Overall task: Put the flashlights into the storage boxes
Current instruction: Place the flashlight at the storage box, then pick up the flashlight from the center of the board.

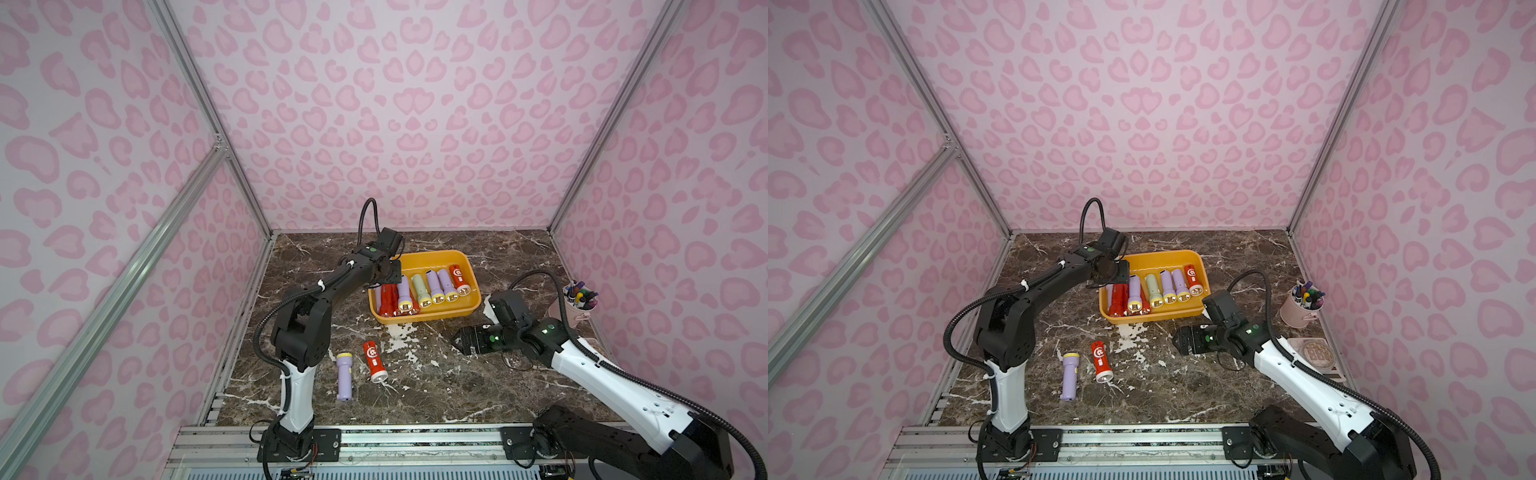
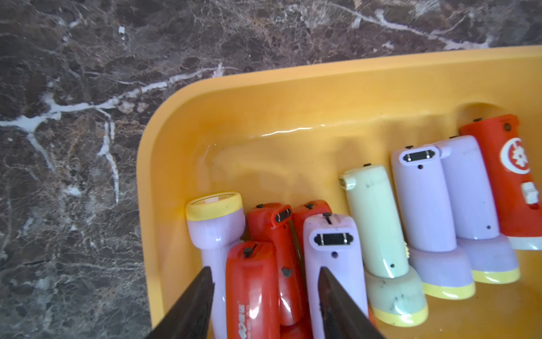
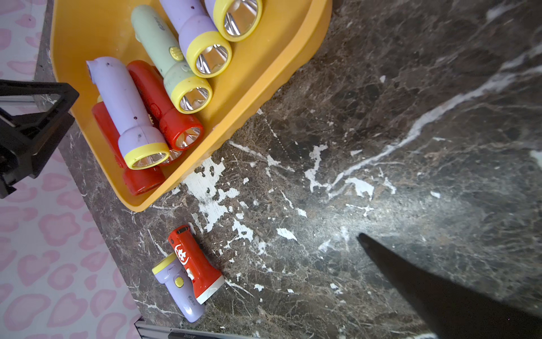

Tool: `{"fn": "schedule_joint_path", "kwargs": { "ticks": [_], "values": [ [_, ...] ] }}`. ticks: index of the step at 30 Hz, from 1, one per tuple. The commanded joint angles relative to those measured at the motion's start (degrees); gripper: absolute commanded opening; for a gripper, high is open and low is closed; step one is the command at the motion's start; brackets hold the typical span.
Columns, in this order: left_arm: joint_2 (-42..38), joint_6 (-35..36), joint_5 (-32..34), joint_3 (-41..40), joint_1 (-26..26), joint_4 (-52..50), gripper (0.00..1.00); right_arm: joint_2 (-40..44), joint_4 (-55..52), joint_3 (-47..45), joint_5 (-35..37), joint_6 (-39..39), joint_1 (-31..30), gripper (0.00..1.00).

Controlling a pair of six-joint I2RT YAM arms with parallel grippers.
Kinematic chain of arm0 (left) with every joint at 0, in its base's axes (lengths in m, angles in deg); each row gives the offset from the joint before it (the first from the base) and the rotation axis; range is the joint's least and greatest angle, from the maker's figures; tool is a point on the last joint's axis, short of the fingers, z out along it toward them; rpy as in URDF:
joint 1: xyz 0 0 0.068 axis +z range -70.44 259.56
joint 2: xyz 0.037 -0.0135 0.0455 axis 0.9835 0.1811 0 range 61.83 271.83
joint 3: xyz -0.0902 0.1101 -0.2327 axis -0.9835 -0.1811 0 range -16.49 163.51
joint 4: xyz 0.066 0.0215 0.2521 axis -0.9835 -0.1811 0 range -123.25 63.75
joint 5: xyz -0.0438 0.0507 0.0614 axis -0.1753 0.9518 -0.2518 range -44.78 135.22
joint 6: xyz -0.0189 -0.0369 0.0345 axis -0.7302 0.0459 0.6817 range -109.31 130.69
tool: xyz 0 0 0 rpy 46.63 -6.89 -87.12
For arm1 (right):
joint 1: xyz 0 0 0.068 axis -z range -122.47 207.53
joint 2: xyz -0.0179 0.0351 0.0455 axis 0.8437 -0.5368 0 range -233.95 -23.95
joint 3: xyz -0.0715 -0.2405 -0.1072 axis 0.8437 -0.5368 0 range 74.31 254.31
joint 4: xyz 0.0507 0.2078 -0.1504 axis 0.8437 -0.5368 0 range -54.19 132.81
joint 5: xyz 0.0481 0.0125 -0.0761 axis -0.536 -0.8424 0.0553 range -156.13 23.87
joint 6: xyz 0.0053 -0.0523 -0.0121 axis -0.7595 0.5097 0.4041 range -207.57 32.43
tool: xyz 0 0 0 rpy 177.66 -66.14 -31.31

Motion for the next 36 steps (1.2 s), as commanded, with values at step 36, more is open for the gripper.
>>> {"fn": "schedule_joint_path", "kwargs": {
  "ticks": [36],
  "values": [
    [-35.38, -20.68, 12.27, -45.92, -18.99, 2.95, 0.54, 20.48, -1.60, -10.46, 18.55, -19.69, -29.43, 0.99]
  ]
}}
